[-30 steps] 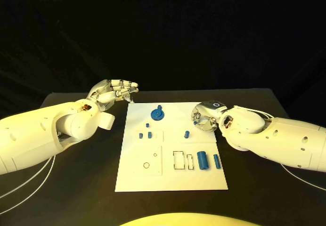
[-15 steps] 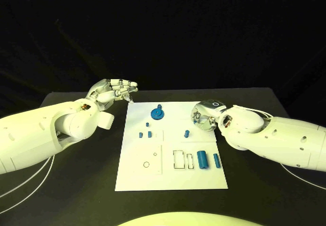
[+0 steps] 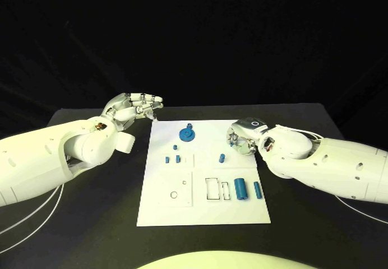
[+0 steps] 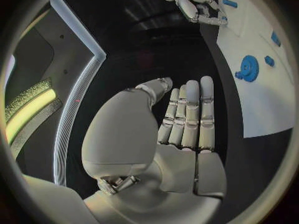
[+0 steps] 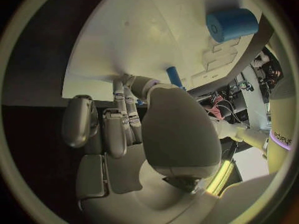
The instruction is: Assemble the parts on the task board
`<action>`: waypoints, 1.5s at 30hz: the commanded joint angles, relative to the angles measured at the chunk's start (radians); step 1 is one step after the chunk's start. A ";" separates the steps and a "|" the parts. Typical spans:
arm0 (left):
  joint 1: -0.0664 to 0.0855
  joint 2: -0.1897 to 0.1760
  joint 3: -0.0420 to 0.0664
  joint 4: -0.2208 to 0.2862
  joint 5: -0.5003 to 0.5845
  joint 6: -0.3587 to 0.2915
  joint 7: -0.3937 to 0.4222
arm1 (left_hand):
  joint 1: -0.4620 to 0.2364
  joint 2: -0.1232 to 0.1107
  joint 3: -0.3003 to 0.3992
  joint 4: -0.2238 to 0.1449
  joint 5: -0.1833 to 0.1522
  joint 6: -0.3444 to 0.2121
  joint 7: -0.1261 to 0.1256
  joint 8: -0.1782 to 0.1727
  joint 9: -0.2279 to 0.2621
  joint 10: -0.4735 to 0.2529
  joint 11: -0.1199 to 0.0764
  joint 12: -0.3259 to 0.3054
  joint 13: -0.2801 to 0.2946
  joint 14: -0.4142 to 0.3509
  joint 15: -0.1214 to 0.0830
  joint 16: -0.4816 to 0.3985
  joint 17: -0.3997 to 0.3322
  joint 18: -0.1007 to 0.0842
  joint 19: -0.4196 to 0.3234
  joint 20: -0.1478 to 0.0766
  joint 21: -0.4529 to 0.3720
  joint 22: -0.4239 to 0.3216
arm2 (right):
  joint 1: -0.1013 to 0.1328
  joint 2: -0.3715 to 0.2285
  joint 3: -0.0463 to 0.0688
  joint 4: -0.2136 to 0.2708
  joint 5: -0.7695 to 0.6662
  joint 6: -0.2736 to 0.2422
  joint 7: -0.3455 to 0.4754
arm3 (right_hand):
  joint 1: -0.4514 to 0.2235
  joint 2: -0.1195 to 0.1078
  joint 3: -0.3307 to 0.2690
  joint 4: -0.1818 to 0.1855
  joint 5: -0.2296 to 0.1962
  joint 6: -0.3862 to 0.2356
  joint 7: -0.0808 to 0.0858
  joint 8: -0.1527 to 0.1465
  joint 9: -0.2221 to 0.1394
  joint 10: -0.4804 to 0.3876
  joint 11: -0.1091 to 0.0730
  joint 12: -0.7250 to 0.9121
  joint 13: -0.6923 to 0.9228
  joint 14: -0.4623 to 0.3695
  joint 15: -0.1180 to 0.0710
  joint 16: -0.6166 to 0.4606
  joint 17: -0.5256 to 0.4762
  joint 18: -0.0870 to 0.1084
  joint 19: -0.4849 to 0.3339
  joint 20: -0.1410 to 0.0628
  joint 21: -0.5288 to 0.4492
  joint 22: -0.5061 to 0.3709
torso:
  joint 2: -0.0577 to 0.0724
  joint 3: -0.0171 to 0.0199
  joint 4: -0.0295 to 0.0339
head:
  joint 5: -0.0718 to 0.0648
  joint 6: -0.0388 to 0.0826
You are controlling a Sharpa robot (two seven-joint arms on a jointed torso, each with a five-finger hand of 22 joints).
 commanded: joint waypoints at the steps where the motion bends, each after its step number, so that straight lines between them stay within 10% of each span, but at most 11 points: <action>1: 0.001 0.000 0.001 0.003 -0.003 -0.003 0.001 | 0.008 -0.001 -0.003 -0.004 -0.002 -0.009 0.001 0.003 0.001 -0.005 -0.001 0.001 -0.001 -0.001 -0.001 -0.004 -0.001 0.015 0.007 -0.002 -0.007 -0.001 | -0.009 -0.002 -0.007 0.003 -0.024 0.016 -0.010 | -0.001 0.009 0.000 -0.005 0.005 0.009 0.002 0.003 0.001 0.030 -0.020 -0.004 0.002 0.061 -0.007 0.006 0.040 -0.010 0.008 -0.002 0.007 0.092 | 0.000 0.0003 0.0004 | -0.001 0.001; 29: 0.001 0.000 0.001 -0.006 -0.004 -0.006 -0.002 | 0.013 0.000 -0.004 -0.006 0.002 -0.017 0.004 0.000 0.000 -0.016 0.003 -0.002 -0.005 -0.004 0.001 -0.008 -0.002 0.014 0.009 -0.002 -0.010 -0.004 | 0.005 -0.041 0.002 0.064 0.003 -0.104 0.000 | -0.013 0.008 0.006 -0.016 0.008 0.015 0.000 0.007 0.007 0.044 -0.023 -0.010 0.004 0.062 -0.009 0.008 0.042 -0.012 0.012 -0.004 0.017 0.099 | -0.001 -0.0002 -0.0007 | 0.000 0.005; 45: 0.000 0.007 0.001 -0.012 -0.003 -0.001 -0.002 | 0.014 0.000 -0.005 -0.006 0.003 -0.020 0.006 -0.001 -0.001 -0.020 0.005 -0.003 -0.006 -0.006 0.002 -0.009 -0.003 0.014 0.009 -0.001 -0.012 -0.005 | 0.028 -0.073 0.007 0.245 0.062 -0.118 0.034 | -0.015 0.008 0.007 -0.019 0.009 0.016 0.000 0.008 0.009 0.045 -0.023 -0.012 0.004 0.062 -0.010 0.008 0.042 -0.013 0.014 -0.004 0.023 0.102 | -0.002 0.0005 0.0021 | 0.032 0.002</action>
